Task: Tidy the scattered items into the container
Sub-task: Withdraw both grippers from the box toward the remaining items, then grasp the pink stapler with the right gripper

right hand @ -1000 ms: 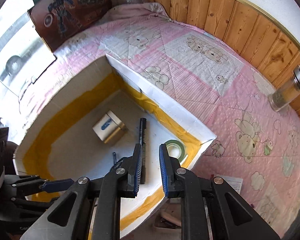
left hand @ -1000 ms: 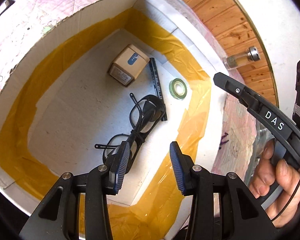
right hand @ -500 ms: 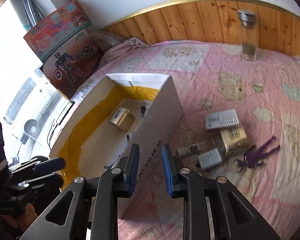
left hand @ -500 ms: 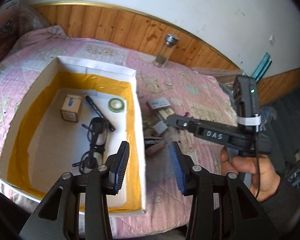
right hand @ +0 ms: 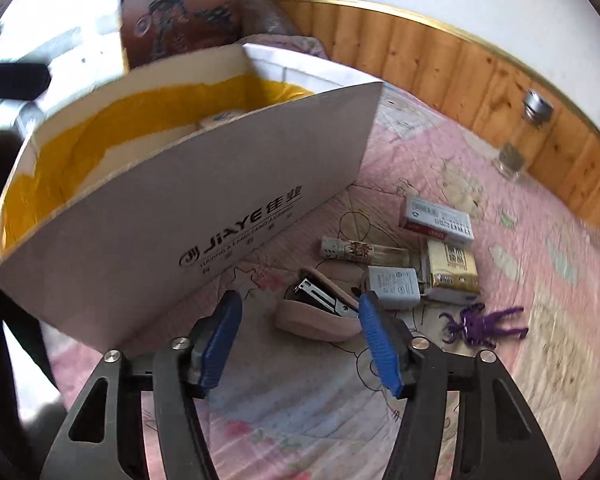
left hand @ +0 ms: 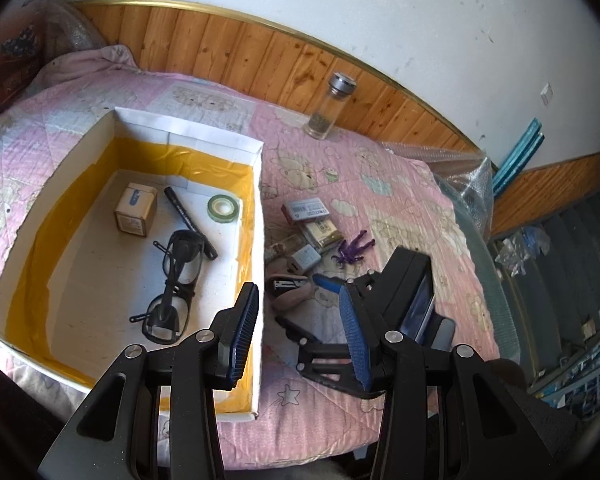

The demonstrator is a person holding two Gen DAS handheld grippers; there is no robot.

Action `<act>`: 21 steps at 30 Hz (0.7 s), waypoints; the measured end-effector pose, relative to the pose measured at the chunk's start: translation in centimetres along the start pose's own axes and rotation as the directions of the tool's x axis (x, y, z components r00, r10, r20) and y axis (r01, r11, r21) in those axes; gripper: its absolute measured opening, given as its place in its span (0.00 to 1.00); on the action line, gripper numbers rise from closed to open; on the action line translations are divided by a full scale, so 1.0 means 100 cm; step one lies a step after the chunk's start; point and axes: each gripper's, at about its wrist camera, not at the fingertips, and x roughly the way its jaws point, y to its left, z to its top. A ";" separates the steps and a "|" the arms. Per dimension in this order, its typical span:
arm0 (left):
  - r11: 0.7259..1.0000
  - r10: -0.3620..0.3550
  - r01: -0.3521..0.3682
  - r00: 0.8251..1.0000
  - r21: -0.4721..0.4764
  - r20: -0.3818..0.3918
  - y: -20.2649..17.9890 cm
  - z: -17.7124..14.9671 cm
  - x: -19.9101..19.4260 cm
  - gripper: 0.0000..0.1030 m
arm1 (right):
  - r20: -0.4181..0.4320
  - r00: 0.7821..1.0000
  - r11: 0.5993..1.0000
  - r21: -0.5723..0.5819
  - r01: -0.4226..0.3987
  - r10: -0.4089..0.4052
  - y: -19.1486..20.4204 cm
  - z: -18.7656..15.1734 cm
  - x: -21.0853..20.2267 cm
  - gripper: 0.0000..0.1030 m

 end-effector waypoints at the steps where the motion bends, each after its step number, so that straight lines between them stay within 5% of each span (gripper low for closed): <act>1: 1.000 -0.001 0.001 1.000 -0.007 0.006 0.002 0.002 -0.003 0.43 | -0.003 1.000 0.997 -0.075 0.020 -0.020 0.009 -0.002 0.005 0.63; 6: 1.000 -0.004 0.004 1.000 -0.018 0.004 0.000 0.007 -0.003 0.43 | 0.019 0.993 0.928 -0.353 0.116 -0.117 0.041 -0.013 0.038 0.63; 7: 1.000 -0.010 0.010 1.000 -0.015 -0.001 -0.003 0.008 -0.001 0.43 | 0.003 0.995 0.941 -0.324 0.093 -0.097 0.035 -0.009 0.041 0.63; 9: 1.000 -0.016 0.016 1.000 0.000 -0.009 -0.010 0.009 0.003 0.43 | -0.018 0.997 0.974 -0.216 0.063 -0.068 0.016 0.001 0.043 0.34; 14: 0.999 -0.034 0.034 0.999 0.018 -0.028 -0.023 0.013 0.016 0.43 | -0.034 0.997 0.988 0.143 -0.058 0.064 -0.052 0.007 0.029 0.33; 17: 0.999 -0.045 0.046 0.998 0.015 -0.038 -0.027 0.013 0.020 0.43 | 0.023 0.981 0.879 0.441 -0.182 0.191 -0.099 -0.006 0.018 0.32; 21: 0.998 -0.052 0.053 0.997 0.017 -0.058 -0.030 0.011 0.026 0.43 | 0.141 0.943 0.580 0.758 -0.298 0.300 -0.154 -0.040 0.012 0.29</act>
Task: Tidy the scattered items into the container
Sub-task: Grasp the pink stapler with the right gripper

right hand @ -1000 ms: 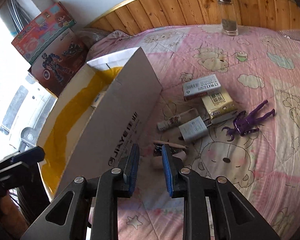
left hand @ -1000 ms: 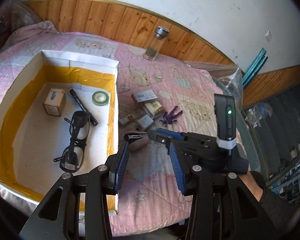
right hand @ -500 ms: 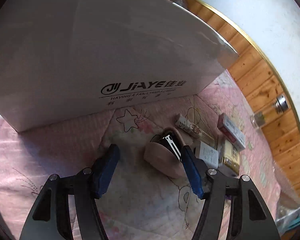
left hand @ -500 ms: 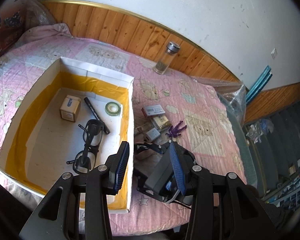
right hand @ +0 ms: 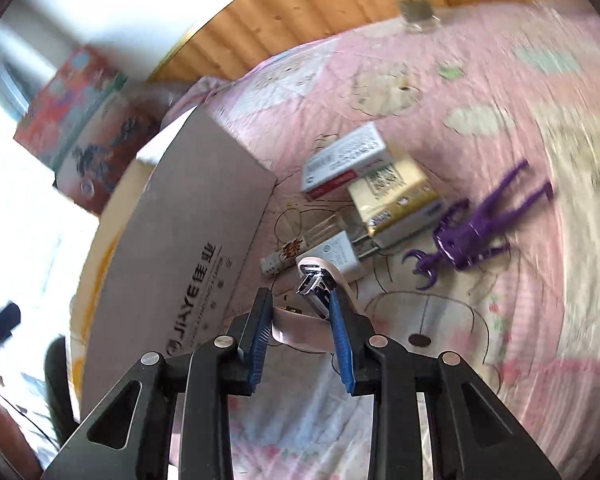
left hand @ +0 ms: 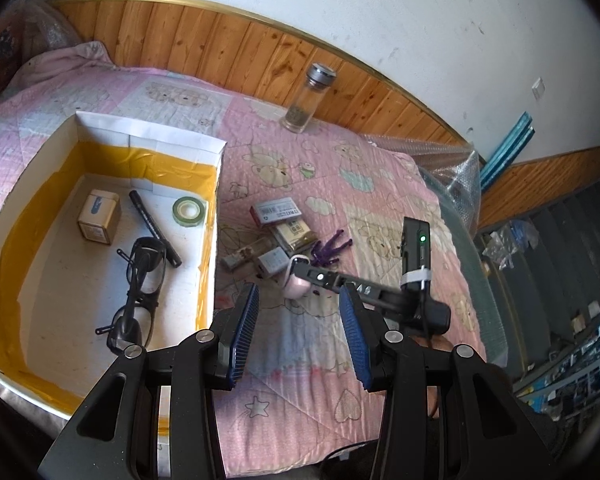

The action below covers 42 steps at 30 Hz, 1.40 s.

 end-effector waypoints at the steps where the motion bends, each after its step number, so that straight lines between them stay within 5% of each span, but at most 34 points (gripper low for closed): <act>1: 1.000 -0.003 0.003 1.000 -0.002 -0.006 0.000 0.000 0.001 0.43 | 0.005 0.999 0.995 0.094 -0.039 0.039 -0.014 0.001 -0.004 0.28; 6: 0.999 -0.014 0.016 0.999 0.050 -0.043 -0.016 0.003 0.016 0.43 | 0.053 0.990 0.895 0.425 -0.138 0.128 -0.065 -0.009 -0.022 0.22; 11: 0.996 0.044 -0.036 0.995 0.088 -0.093 -0.027 0.012 0.056 0.44 | 0.056 0.998 0.878 0.476 -0.042 0.018 -0.093 -0.008 -0.041 0.21; 16: 0.996 0.054 -0.044 0.990 0.077 -0.131 -0.028 0.011 0.077 0.44 | 0.058 0.997 0.873 0.482 -0.080 0.059 -0.098 -0.014 -0.033 0.30; 21: 0.996 0.077 -0.069 0.987 0.063 -0.142 -0.018 0.008 0.081 0.44 | 0.069 0.994 0.947 0.315 0.057 -0.083 -0.058 -0.025 -0.031 0.51; 24: 0.996 0.082 -0.076 0.986 0.050 -0.145 -0.013 0.009 0.084 0.44 | 0.044 0.996 0.937 0.344 0.053 -0.072 -0.056 -0.031 -0.027 0.51; 27: 0.996 0.079 -0.072 0.987 0.052 -0.141 -0.014 0.012 0.084 0.44 | 0.049 0.985 0.947 0.287 0.143 -0.164 -0.047 -0.040 -0.028 0.51; 30: 0.997 0.064 -0.059 0.989 0.043 -0.131 -0.013 0.015 0.080 0.44 | 0.122 0.948 0.955 0.041 0.292 -0.295 -0.010 -0.046 -0.033 0.51; 31: 0.998 0.058 -0.053 0.990 0.037 -0.129 -0.013 0.016 0.079 0.44 | 0.117 0.950 0.953 -0.048 0.298 -0.291 0.004 -0.049 -0.028 0.51; 33: 0.999 0.045 -0.042 0.991 0.027 -0.127 -0.012 0.018 0.078 0.44 | 0.078 0.949 0.915 -0.253 0.315 -0.306 0.030 -0.053 -0.008 0.51; 35: 0.999 0.033 -0.030 0.991 0.021 -0.129 -0.013 0.018 0.079 0.44 | 0.111 0.906 0.802 -0.430 0.414 -0.408 0.045 -0.062 0.013 0.51; 38: 1.000 0.017 -0.015 0.990 0.019 -0.138 -0.015 0.018 0.081 0.44 | 0.168 0.869 0.716 -0.506 0.481 -0.465 0.043 -0.056 0.026 0.52; 39: 1.000 0.013 -0.010 0.990 0.020 -0.140 -0.015 0.019 0.082 0.44 | 0.149 0.869 0.728 -0.490 0.479 -0.471 0.037 -0.047 0.027 0.43; 42: 1.000 0.012 -0.010 0.991 0.016 -0.137 -0.014 0.020 0.083 0.44 | 0.048 0.907 0.853 -0.322 0.411 -0.419 -0.006 -0.018 0.024 0.37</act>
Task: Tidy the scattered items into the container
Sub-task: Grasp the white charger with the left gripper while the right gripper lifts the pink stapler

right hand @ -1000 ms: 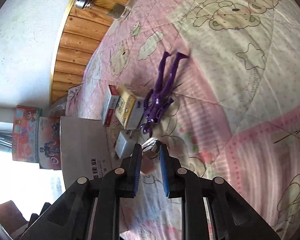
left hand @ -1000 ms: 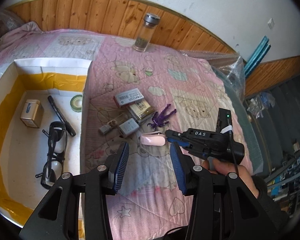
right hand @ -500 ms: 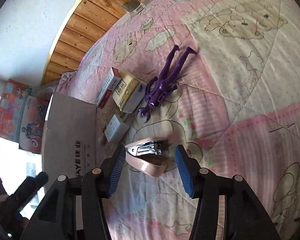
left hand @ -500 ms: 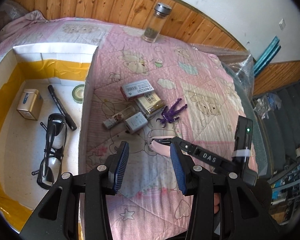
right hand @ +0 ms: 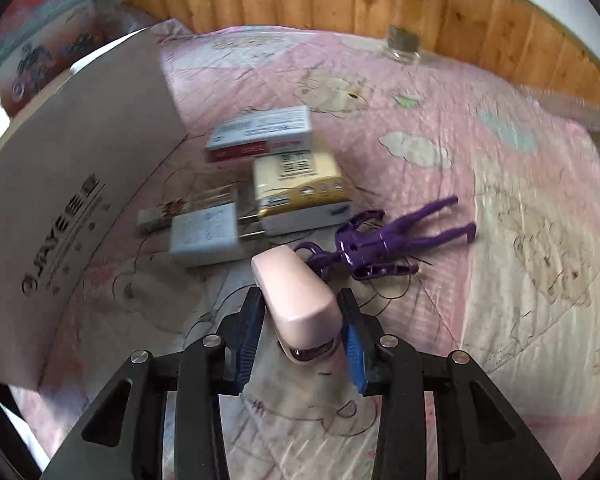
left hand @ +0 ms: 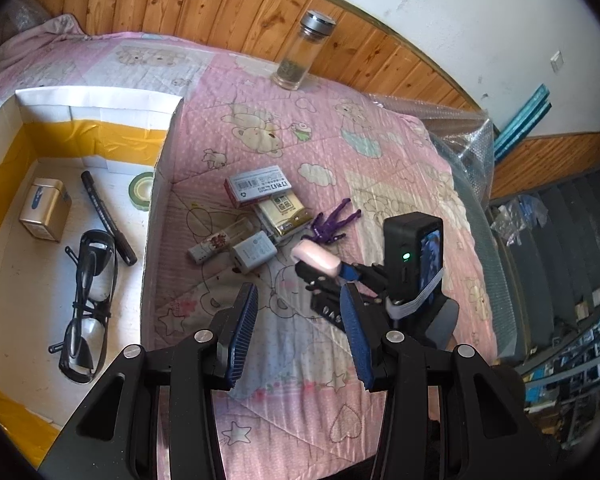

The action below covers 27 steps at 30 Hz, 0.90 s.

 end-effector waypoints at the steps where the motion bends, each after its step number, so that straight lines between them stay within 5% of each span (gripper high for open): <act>1: 1.000 -0.001 0.001 1.000 -0.003 0.003 0.002 0.001 0.000 0.44 | 0.008 0.999 0.998 0.048 -0.039 0.038 -0.011 0.002 0.001 0.31; 8: 1.000 0.009 -0.009 0.999 0.002 -0.036 0.004 0.004 0.020 0.45 | 0.059 0.985 0.980 0.108 -0.168 0.162 -0.022 0.001 -0.010 0.35; 9: 1.000 0.014 -0.014 0.999 0.011 -0.047 0.001 0.004 0.025 0.45 | 0.065 0.985 0.980 0.107 -0.168 0.161 -0.020 0.001 -0.011 0.28; 14: 0.993 0.067 -0.055 0.990 0.100 -0.122 -0.016 0.007 0.065 0.47 | 0.025 0.988 0.966 0.207 -0.155 0.153 -0.027 0.000 -0.023 0.28; 20: 0.969 0.198 -0.168 0.967 0.180 -0.164 -0.013 0.014 0.121 0.47 | 0.016 0.990 0.926 0.354 -0.134 0.138 -0.056 -0.042 -0.054 0.28; 24: 0.952 0.261 -0.235 0.958 0.196 -0.122 -0.006 0.018 0.142 0.47 | 0.006 0.989 0.909 0.393 -0.138 0.147 -0.063 -0.048 -0.048 0.28; 27: 0.971 0.186 -0.159 0.972 0.179 -0.145 -0.008 0.019 0.141 0.46 | 0.006 0.987 0.907 0.394 -0.149 0.159 -0.061 -0.042 -0.041 0.28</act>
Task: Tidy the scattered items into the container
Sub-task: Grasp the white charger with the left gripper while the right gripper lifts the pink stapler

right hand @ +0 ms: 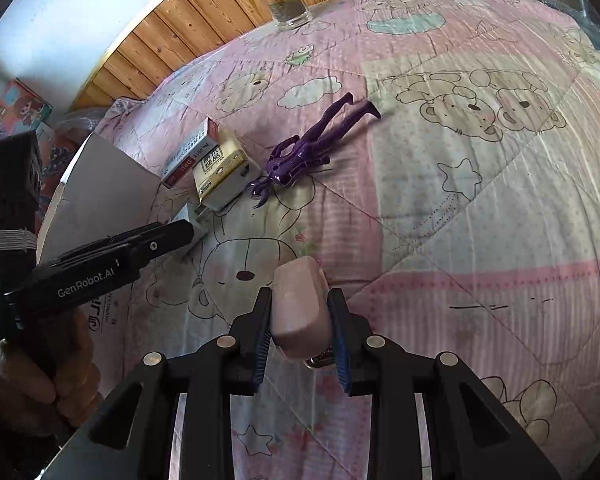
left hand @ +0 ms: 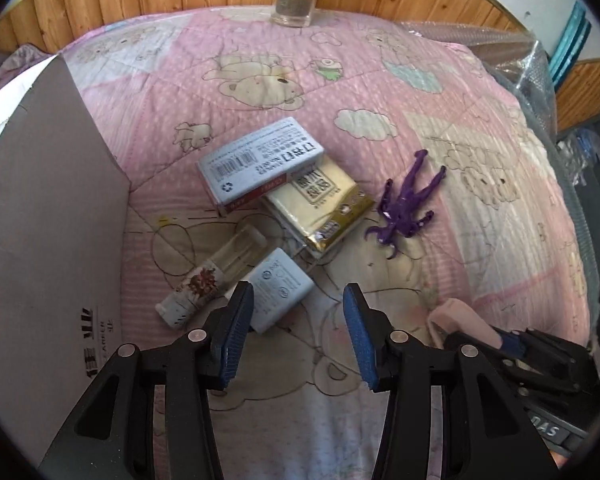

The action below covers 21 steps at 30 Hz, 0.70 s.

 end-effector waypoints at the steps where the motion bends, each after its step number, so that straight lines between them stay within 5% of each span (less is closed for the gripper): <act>1: 0.998 -0.060 0.060 0.998 -0.006 -0.023 -0.001 0.000 -0.001 0.46 | -0.003 1.000 1.000 0.006 -0.004 0.004 -0.001 0.000 0.002 0.28; 2: 0.997 -0.080 0.080 0.996 -0.009 -0.027 -0.001 -0.001 -0.003 0.46 | -0.002 1.000 1.000 0.007 -0.002 0.002 -0.001 0.000 0.002 0.28; 5: 0.998 0.048 -0.049 0.997 0.029 0.061 -0.001 -0.001 -0.013 0.46 | -0.003 1.000 1.000 0.007 0.005 -0.005 -0.001 0.000 0.000 0.29; 7: 0.998 0.047 -0.051 0.994 0.041 0.099 0.003 -0.001 -0.016 0.48 | -0.006 1.000 1.000 0.005 0.009 -0.009 0.000 0.001 0.001 0.29; 9: 0.995 0.054 -0.058 0.998 0.083 0.040 0.002 -0.002 -0.003 0.48 | -0.004 1.000 1.000 -0.001 0.013 -0.013 0.001 0.001 0.000 0.31; 11: 0.983 0.084 -0.091 0.995 0.160 0.049 -0.005 -0.004 0.005 0.59 | -0.008 1.000 1.000 -0.008 0.003 -0.003 0.004 0.001 0.000 0.33; 13: 0.981 0.101 -0.107 0.994 0.160 0.043 -0.006 -0.002 0.008 0.58 | -0.010 1.000 1.000 -0.011 -0.008 0.008 0.006 0.002 0.003 0.38; 16: 0.995 -0.028 0.026 0.999 0.093 0.018 0.001 0.002 0.003 0.45 | -0.010 1.000 1.000 -0.002 -0.022 0.022 0.004 0.003 0.002 0.38; 21: 0.990 0.099 -0.105 0.993 0.095 0.065 0.005 0.006 0.007 0.46 | 0.001 1.000 1.000 0.010 -0.011 0.011 0.001 0.003 -0.002 0.41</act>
